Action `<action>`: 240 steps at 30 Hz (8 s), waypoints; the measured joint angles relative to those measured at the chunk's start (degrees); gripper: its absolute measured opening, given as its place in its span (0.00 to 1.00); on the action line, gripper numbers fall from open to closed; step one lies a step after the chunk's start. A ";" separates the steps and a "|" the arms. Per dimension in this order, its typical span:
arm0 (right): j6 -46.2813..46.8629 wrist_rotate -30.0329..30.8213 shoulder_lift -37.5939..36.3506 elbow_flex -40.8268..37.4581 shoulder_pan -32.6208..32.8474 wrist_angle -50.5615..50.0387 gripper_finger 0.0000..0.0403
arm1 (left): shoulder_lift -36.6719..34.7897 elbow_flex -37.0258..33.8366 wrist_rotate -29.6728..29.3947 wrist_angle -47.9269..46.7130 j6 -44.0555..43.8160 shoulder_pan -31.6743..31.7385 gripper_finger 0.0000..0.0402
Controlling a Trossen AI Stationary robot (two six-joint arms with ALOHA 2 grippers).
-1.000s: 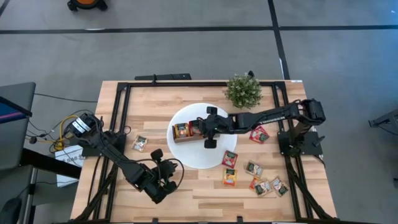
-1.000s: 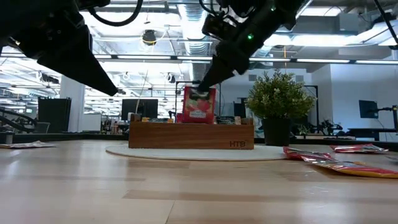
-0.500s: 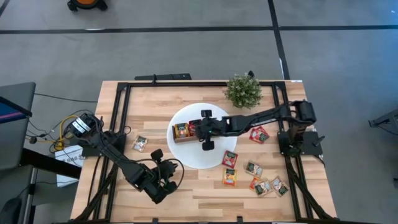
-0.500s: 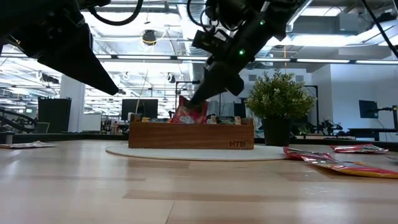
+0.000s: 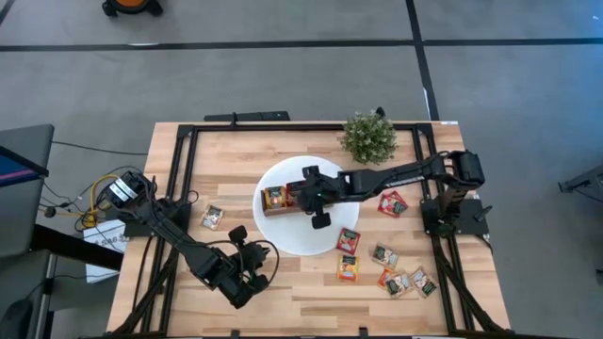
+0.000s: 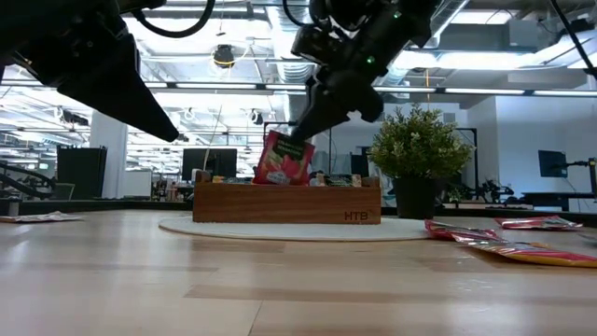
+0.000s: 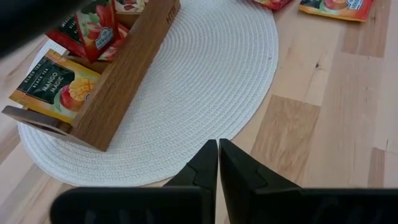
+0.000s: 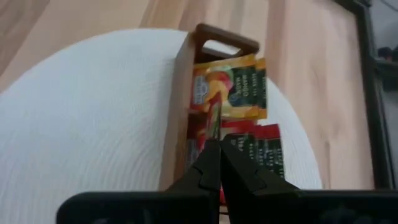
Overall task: Pick & Place Tea
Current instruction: Put the red tea bag into the middle section of the wooden organizer, then put the orange tea bag into the left section of the wooden organizer
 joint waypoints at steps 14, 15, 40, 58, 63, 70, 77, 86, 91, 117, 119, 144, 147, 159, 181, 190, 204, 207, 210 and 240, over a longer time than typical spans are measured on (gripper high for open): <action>-1.71 3.53 -0.43 -0.02 -2.44 -4.66 0.00 | 0.00 0.02 -0.22 0.05 0.03 0.02 0.02; -1.69 3.60 -0.42 -0.02 -2.47 -4.39 0.00 | 0.00 0.02 -0.27 0.05 0.02 0.02 0.02; 6.80 16.47 1.28 -0.02 0.17 2.04 0.38 | 0.00 0.04 -0.86 0.02 -1.12 0.02 0.02; 39.69 16.55 -10.46 -1.79 37.79 -34.64 0.31 | 0.00 0.04 -0.89 -2.23 -7.82 -0.09 0.02; 54.67 19.19 -15.82 -11.32 45.79 -28.36 0.29 | 0.00 0.04 -0.91 -0.06 -6.88 -0.09 0.02; 73.06 17.61 -21.09 -29.55 45.13 -3.05 0.43 | 0.37 0.04 -1.07 16.10 8.90 0.18 0.02; 80.59 17.65 -16.36 -35.74 39.74 4.98 0.59 | 4.94 0.07 1.71 32.16 24.66 0.83 0.02; 74.24 18.80 -5.68 -33.62 39.55 10.94 0.41 | 9.54 0.04 3.28 34.23 25.59 2.40 0.02; 69.92 18.94 -3.91 -31.66 40.11 10.98 0.17 | 9.86 0.04 4.70 36.41 25.42 3.06 0.02; 55.90 31.12 -4.02 -22.29 40.68 11.41 0.00 | 18.15 3.93 23.60 59.86 28.59 15.65 0.44; 55.84 31.20 -4.02 -22.29 40.65 11.49 0.00 | 19.17 5.69 25.10 58.37 28.59 16.34 0.48; 52.83 35.41 -4.35 -22.25 41.18 13.40 0.16 | 17.30 15.90 24.03 28.18 34.72 15.22 0.00; 52.75 38.99 -4.30 -22.27 41.16 12.78 0.21 | 11.98 16.50 16.35 16.68 34.77 14.29 0.00; 52.80 39.10 -4.24 -22.27 40.79 12.42 0.25 | -3.37 10.13 6.21 -6.06 35.57 22.90 0.00; 52.87 38.75 -4.19 -22.29 40.28 12.42 0.25 | -6.34 -0.61 21.45 8.97 41.53 35.26 0.00; 52.91 38.59 -4.19 -22.29 40.90 12.44 0.25 | -8.82 -1.89 24.91 11.28 40.50 37.82 0.00; 52.87 38.72 -4.17 -22.32 41.03 12.47 0.25 | -8.70 -13.16 25.01 25.92 40.87 39.59 0.00; 52.87 38.74 -4.17 -22.32 40.98 12.47 0.25 | -8.70 -13.46 24.66 26.20 40.72 39.82 0.03; 52.87 38.74 -4.17 -22.32 40.63 12.47 0.25 | -8.70 -13.49 24.64 26.22 41.29 39.82 0.09; 52.83 38.67 -4.17 -22.32 38.26 12.45 0.25 | -8.92 -9.26 13.97 27.24 56.91 39.54 0.27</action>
